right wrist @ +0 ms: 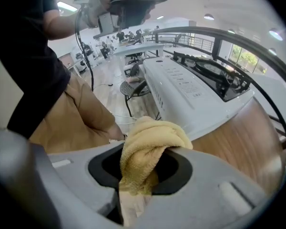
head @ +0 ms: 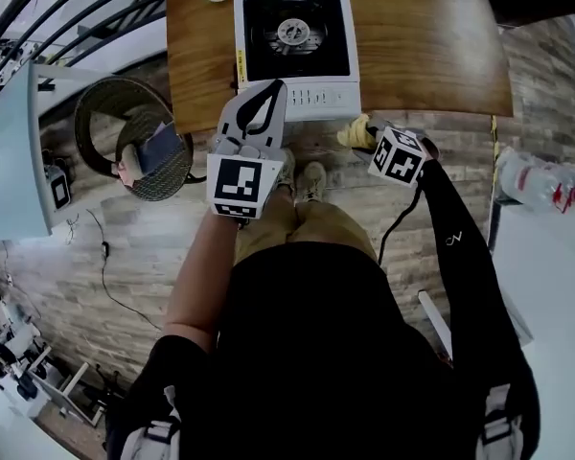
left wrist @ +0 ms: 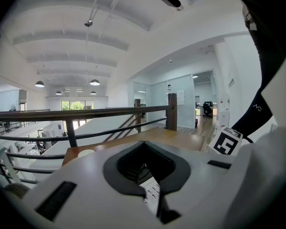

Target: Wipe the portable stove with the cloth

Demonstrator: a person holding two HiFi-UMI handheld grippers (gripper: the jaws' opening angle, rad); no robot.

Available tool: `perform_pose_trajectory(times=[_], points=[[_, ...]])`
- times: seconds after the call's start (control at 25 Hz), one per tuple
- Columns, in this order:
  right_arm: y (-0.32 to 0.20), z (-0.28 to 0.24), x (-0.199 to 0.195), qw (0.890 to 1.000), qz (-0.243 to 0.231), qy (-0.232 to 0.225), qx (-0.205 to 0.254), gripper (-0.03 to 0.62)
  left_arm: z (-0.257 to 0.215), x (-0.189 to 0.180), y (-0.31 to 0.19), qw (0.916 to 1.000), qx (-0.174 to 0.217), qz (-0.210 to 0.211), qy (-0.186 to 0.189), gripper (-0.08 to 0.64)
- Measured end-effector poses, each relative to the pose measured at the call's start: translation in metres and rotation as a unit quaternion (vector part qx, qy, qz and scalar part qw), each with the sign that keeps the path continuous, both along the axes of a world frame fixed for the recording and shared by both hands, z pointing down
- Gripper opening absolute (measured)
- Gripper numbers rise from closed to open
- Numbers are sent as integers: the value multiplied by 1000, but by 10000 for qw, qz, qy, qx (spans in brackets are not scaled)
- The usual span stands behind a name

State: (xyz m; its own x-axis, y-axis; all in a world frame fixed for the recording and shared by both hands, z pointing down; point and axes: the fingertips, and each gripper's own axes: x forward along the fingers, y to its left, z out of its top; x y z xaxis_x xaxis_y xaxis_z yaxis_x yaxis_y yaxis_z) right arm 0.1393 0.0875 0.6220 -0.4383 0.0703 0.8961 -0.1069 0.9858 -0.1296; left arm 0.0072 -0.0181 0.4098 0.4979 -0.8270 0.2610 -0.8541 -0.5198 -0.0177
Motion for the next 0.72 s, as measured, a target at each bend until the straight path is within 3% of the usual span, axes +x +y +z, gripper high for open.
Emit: perform_pose_trajectory(times=[0.36,0.72], points=[[5,-18,-66,9980,274,-562,124,120,-2,-36,17,9986,48,-522,-122,8],[6,-18,-151,9983,217,-532,133,121,-2,-103,22,9961,44,-882,54,8]])
